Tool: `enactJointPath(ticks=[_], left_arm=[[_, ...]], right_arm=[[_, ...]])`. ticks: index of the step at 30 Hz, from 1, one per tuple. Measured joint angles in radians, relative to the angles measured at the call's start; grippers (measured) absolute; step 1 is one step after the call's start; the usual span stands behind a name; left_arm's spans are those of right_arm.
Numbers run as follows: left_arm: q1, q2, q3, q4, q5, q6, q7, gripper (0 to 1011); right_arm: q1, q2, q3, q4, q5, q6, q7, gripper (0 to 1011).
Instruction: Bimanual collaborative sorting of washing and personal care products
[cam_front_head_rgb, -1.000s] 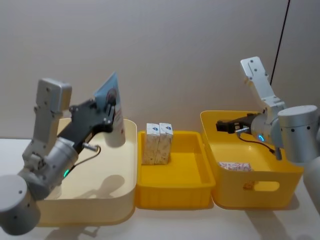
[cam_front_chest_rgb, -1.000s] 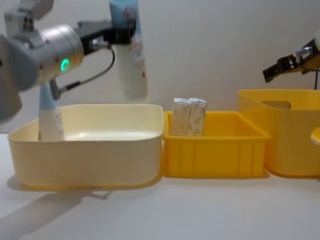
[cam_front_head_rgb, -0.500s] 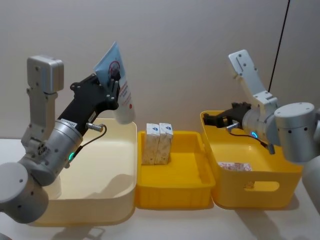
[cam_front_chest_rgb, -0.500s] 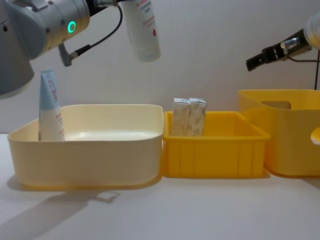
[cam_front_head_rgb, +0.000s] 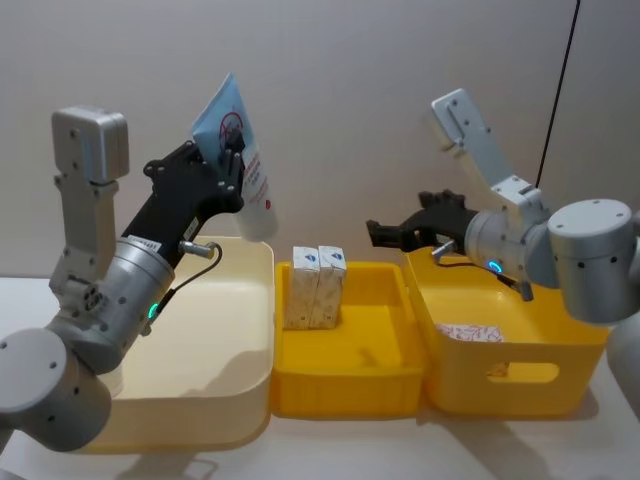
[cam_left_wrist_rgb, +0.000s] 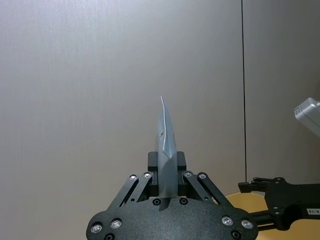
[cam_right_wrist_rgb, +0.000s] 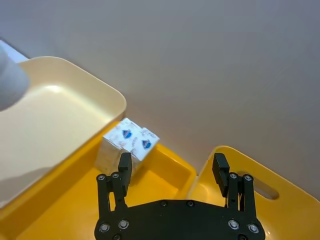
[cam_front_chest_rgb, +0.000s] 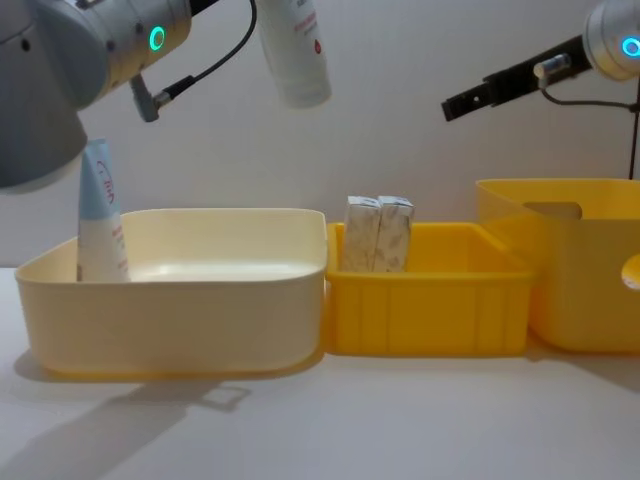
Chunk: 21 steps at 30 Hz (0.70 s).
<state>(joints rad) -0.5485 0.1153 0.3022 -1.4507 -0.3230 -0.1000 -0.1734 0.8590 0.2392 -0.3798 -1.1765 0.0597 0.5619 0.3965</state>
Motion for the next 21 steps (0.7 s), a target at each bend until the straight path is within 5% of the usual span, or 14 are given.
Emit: enactJointPath(ticks=[21], left_arm=[[0.029, -0.027, -0.012, -0.037, 0.035, 0.021, 0.034, 190]], right_arm=[[0.039, 0.023, -0.096, 0.030, 0.000, -0.094, 0.149, 1001]])
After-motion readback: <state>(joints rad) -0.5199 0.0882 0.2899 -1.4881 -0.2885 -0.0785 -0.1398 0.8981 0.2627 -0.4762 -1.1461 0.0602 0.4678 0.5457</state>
